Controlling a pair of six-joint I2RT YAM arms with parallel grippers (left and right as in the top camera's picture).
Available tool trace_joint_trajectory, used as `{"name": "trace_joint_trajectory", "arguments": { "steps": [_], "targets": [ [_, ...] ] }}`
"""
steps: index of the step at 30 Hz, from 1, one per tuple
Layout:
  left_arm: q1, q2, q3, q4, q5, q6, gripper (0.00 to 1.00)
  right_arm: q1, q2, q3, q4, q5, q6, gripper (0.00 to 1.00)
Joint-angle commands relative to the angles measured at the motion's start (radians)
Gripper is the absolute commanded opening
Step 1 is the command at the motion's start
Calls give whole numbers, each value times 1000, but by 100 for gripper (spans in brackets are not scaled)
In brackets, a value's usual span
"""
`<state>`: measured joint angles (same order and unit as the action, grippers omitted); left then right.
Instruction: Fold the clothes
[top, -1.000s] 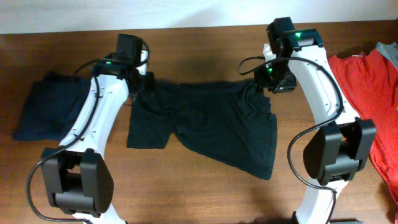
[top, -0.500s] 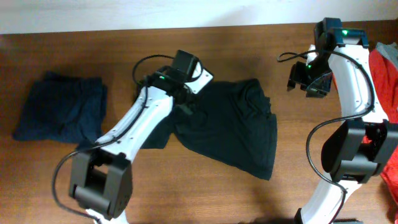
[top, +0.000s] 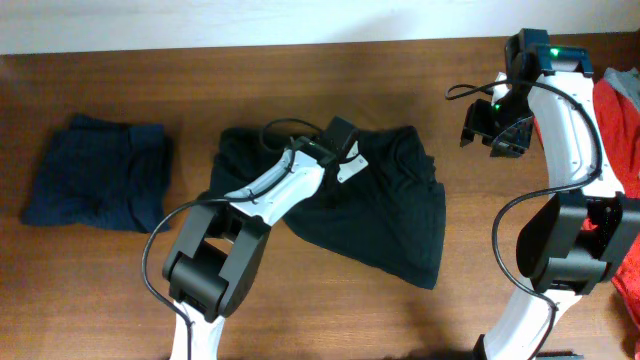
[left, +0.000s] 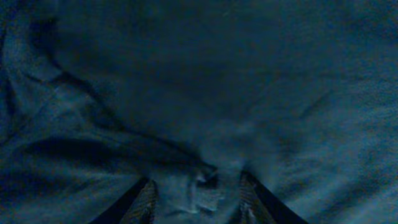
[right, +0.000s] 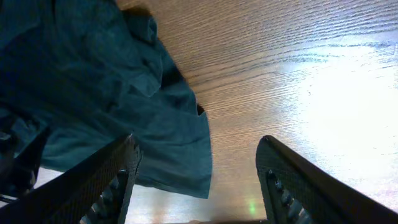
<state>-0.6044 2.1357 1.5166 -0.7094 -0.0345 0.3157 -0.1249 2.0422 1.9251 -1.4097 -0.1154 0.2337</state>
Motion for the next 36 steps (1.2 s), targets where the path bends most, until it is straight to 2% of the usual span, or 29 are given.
{"name": "trace_joint_trajectory", "arguments": {
  "steps": [1,3,4,7,15,20,23,31,36],
  "targets": [
    [-15,3,-1,3,-42,15,43,0,-25,5,0,-8,7,63],
    [-14,3,-1,3,-45,14,27,0,-25,5,1,-8,7,63],
    [-15,2,4,2,-90,-4,11,0,-25,5,0,-8,7,63],
    [-15,0,56,-45,-180,-28,1,0,-25,5,0,-8,7,63],
    [-14,-5,328,-285,-194,-34,1,0,-25,5,-1,-8,6,63],
    [-5,-5,449,-325,-338,-29,1,0,-25,5,-1,-8,-19,63],
    [32,-4,454,-261,-408,-22,1,0,-25,5,0,-8,-19,63],
    [206,-1,453,10,-407,-43,1,0,-25,5,0,-8,-19,63],
    [307,11,453,206,-310,-107,0,0,-25,5,3,-8,-19,63]
  ]
}}
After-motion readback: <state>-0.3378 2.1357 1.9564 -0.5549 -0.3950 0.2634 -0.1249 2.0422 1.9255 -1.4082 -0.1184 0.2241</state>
